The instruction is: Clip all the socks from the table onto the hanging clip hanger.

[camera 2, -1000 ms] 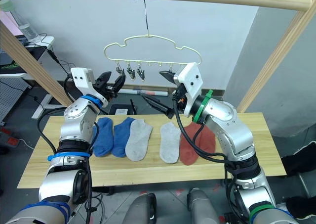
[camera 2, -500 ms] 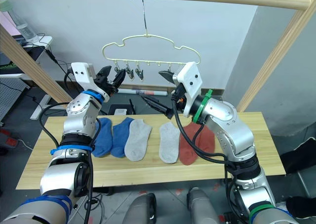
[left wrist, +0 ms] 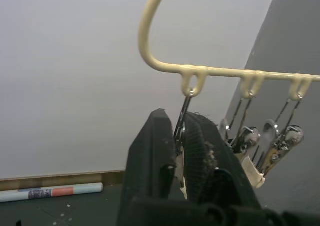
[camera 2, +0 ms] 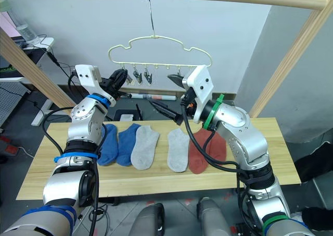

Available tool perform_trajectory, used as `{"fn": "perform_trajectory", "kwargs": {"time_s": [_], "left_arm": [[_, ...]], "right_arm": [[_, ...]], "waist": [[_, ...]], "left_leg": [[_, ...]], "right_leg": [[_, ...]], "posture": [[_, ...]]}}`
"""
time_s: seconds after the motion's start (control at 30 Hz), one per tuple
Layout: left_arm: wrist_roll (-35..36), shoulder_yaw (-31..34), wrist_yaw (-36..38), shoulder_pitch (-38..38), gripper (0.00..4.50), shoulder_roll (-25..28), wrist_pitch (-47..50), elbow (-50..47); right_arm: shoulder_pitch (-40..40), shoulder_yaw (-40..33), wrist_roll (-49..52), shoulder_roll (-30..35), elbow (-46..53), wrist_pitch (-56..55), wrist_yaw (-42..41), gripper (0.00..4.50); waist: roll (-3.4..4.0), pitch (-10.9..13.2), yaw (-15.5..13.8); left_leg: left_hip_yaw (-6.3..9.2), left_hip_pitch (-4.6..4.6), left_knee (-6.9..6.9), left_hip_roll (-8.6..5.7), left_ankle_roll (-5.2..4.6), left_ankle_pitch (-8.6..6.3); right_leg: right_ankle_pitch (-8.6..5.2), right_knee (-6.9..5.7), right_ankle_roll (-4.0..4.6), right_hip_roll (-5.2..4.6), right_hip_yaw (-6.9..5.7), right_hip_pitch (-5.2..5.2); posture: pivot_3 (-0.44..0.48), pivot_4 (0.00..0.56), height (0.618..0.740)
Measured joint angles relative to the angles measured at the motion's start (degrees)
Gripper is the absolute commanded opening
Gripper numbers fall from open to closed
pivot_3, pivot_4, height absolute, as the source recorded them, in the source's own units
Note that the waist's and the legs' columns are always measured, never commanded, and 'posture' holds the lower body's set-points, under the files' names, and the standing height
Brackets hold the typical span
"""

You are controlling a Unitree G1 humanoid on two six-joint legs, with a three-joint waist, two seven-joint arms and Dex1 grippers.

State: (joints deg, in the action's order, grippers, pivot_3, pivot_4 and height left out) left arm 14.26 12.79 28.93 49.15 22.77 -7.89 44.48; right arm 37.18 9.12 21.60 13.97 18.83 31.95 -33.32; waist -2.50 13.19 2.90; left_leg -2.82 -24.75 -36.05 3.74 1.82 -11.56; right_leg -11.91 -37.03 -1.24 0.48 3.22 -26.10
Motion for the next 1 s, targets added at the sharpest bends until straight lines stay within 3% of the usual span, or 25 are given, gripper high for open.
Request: {"fn": "perform_trajectory", "kwargs": {"time_s": [0.17,0.27,0.37,0.53,0.73,1.0], "left_arm": [[0.0,0.0,0.0,0.0,0.01,0.3,0.5,-1.4],[-0.2,-0.1,-0.1,-0.3,0.01,1.0,2.9,-3.3],[-0.2,-0.2,-0.1,-0.8,0.01,1.5,4.8,-4.9],[0.0,-1.3,1.2,-3.5,0.01,1.7,9.4,-10.5],[0.5,-1.4,2.2,-4.9,0.01,2.2,14.2,-14.9],[0.8,-1.3,3.0,-5.7,0.01,2.3,15.9,-16.7]], "right_arm": [[-4.8,0.1,-2.6,4.5,-2.5,-1.6,-0.7,4.50],[-9.2,0.1,-6.0,10.0,-10.3,-2.0,-1.4,4.50],[-10.5,0.1,-7.5,10.9,-15.4,-2.4,-1.6,4.50],[-4.2,-1.0,-12.3,12.2,-37.2,-5.0,-0.5,4.50],[6.9,0.9,-19.5,9.0,-63.4,-15.9,1.0,4.50],[12.2,1.2,-23.4,6.7,-77.9,-22.7,0.9,4.50]], "waist": [[-0.02,0.0,-0.2],[-0.03,0.1,-0.4],[-0.01,0.5,-0.2],[-0.04,0.8,0.3],[-0.02,1.0,0.5],[-0.02,1.0,0.3]], "left_leg": [[0.04,-0.01,-0.01,-0.03,0.00,0.00],[-0.01,-0.02,-0.02,-0.07,0.00,0.00],[0.00,0.00,-0.03,-0.03,0.00,0.01],[0.01,0.02,-0.04,-0.02,0.00,0.02],[0.00,0.01,0.01,-0.01,0.00,0.02],[-0.04,0.00,-0.01,-0.05,0.01,0.01]], "right_leg": [[0.00,0.03,0.00,-0.05,-0.05,0.03],[0.00,0.04,0.00,-0.09,-0.01,0.02],[0.00,-0.03,0.00,-0.02,0.01,0.00],[0.01,-0.06,0.00,0.01,0.01,0.00],[0.01,-0.03,-0.01,0.04,0.05,-0.02],[0.04,-0.03,-0.03,-0.01,0.09,-0.01]], "posture": [[-0.059,0.273,0.740],[-0.053,0.275,0.740],[-0.043,0.275,0.740],[-0.031,0.271,0.740],[-0.023,0.267,0.740],[-0.016,0.264,0.740]]}}
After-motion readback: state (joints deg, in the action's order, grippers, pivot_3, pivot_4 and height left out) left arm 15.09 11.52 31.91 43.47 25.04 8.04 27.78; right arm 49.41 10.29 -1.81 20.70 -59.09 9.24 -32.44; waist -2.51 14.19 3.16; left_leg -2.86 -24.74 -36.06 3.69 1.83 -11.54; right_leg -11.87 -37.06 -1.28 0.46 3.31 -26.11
